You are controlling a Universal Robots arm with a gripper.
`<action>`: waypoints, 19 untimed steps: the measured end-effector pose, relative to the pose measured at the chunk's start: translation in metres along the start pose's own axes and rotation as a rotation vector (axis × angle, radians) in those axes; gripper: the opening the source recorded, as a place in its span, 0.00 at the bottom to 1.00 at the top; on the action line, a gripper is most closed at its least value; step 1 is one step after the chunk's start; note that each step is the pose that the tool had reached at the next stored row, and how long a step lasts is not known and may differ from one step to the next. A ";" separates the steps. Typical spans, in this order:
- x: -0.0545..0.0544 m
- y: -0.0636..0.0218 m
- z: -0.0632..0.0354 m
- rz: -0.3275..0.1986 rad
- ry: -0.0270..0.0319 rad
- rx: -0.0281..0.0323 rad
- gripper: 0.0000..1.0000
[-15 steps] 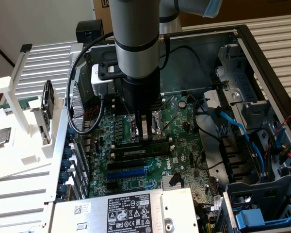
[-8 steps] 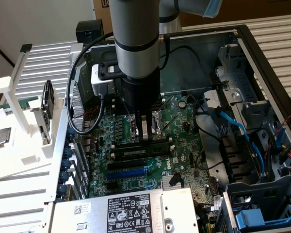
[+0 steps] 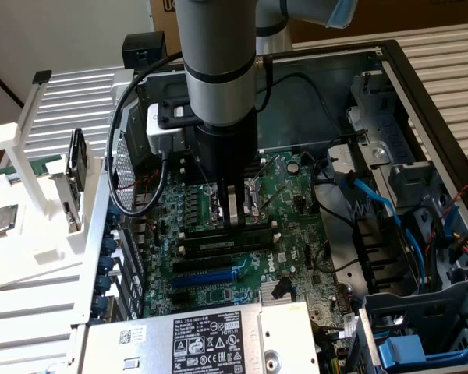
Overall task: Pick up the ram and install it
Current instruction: 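Press down the ram until it locks into place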
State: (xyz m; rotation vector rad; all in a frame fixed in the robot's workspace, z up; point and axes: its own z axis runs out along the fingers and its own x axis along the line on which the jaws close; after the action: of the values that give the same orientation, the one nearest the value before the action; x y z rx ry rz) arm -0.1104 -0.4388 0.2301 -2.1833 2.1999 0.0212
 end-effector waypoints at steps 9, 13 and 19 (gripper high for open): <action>0.000 0.0014 0.0007 0.000 -0.0004 0.0007 0.10; 0.000 0.0016 0.0007 0.000 -0.0002 0.0008 0.10; 0.000 0.0017 0.0022 0.000 -0.0004 0.0018 0.10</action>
State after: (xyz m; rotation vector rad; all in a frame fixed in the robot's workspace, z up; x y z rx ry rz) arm -0.1121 -0.4387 0.2278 -2.1823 2.1987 0.0195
